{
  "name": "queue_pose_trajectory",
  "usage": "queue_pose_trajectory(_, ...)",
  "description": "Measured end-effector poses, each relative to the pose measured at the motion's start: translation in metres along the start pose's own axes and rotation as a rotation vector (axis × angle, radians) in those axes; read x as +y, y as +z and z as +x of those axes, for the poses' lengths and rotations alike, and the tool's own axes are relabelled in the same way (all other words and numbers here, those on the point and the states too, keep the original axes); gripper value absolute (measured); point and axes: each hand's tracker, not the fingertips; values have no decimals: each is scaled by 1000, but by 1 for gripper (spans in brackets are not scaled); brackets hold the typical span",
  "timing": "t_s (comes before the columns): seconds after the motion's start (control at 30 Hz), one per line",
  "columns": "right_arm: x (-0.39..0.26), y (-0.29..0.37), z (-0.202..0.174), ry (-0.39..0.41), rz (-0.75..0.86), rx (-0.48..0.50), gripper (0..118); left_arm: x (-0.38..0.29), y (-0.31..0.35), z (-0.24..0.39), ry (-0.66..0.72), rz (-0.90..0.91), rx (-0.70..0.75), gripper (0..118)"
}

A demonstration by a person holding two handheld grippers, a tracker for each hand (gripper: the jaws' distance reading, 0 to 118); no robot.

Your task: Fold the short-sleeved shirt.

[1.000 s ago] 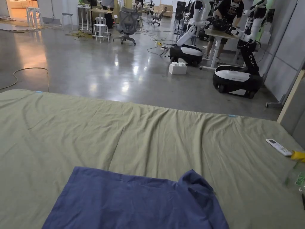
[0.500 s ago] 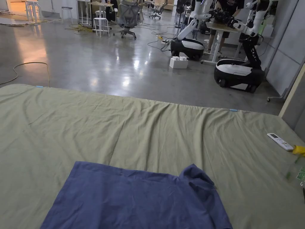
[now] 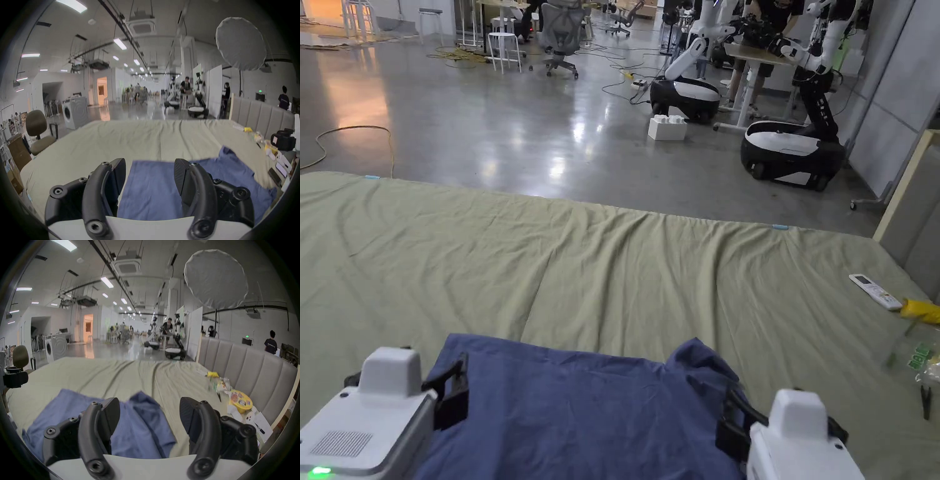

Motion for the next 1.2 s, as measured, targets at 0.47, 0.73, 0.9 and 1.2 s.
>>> queue_pose_trajectory(0.47,29,10,-23,4,232,8,1,42,-3,9,28,206,-26,4)
queue_pose_trajectory(0.73,15,-7,-28,13,144,32,1,16,-28,4,93,-66,15,4)
queue_pose_trajectory(0.9,1,-27,-28,31,69,47,1,9,-93,-18,90,-208,-8,4)
queue_pose_trajectory(1.2,-28,-63,-21,60,-45,56,1,30,-262,-50,70,-575,-52,31)
